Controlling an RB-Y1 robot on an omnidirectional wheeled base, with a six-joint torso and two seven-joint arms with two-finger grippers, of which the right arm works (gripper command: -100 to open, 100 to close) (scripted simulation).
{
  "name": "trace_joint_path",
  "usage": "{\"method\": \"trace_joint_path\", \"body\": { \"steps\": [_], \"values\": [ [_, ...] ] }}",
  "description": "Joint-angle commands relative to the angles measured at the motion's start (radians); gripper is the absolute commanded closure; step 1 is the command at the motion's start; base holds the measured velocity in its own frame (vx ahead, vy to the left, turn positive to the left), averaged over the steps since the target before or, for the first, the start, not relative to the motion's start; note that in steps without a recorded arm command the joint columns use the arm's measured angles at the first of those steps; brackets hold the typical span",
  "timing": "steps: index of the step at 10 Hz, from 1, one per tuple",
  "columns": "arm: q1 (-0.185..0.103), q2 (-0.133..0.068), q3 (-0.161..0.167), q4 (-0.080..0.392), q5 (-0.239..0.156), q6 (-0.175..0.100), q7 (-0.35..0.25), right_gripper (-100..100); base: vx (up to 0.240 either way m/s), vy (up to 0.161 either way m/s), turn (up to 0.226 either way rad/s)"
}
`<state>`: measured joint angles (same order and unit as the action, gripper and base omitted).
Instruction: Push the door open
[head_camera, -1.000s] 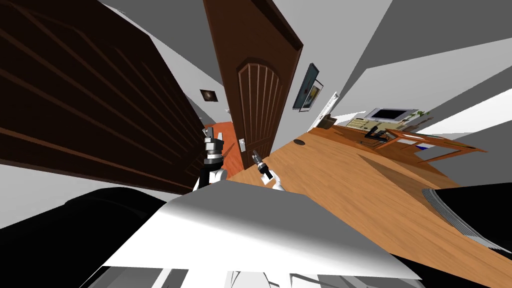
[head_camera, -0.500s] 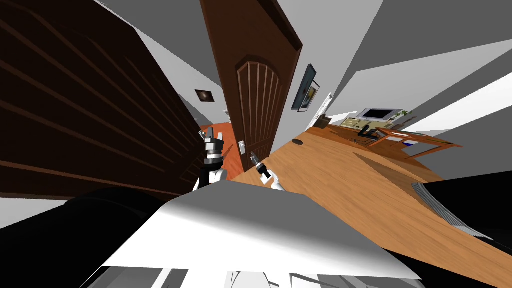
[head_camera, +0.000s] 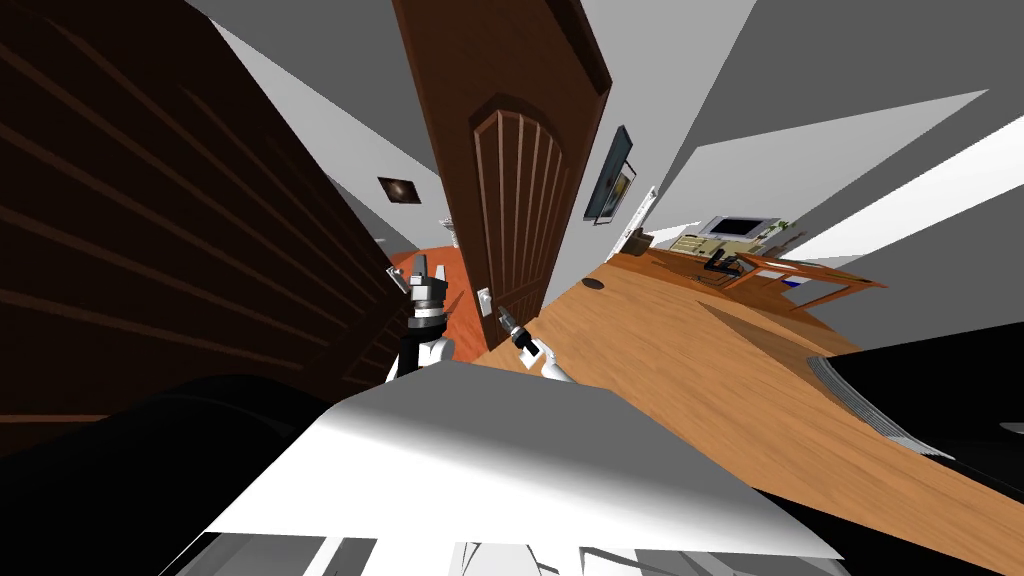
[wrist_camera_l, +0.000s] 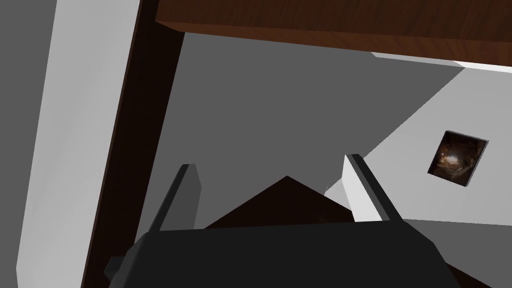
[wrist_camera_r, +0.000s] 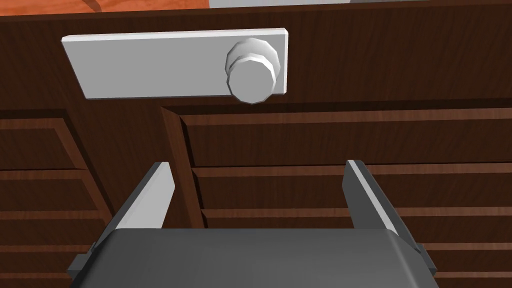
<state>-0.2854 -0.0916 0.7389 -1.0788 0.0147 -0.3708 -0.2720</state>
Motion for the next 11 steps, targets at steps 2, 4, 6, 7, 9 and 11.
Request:
{"method": "trace_joint_path", "body": {
  "steps": [2,4,6,7,9,11],
  "values": [
    [-0.003,0.002,-0.005,0.008,0.000,0.002,0.003,-100,0.083,0.068,0.015],
    [-0.005,0.007,-0.012,0.016,0.001,0.003,0.007,-100,0.126,0.126,0.036],
    [-0.008,0.014,-0.020,0.025,0.001,0.004,0.011,-100,0.135,0.166,0.030],
    [-0.009,0.016,-0.022,0.028,0.001,0.004,0.012,-100,0.132,0.137,0.026],
    [-0.012,0.027,-0.030,0.037,0.002,0.005,0.017,-100,0.132,0.137,0.034],
    [-0.010,0.024,-0.027,0.034,0.002,0.005,0.015,100,0.030,0.024,-0.002]
  ]
}}
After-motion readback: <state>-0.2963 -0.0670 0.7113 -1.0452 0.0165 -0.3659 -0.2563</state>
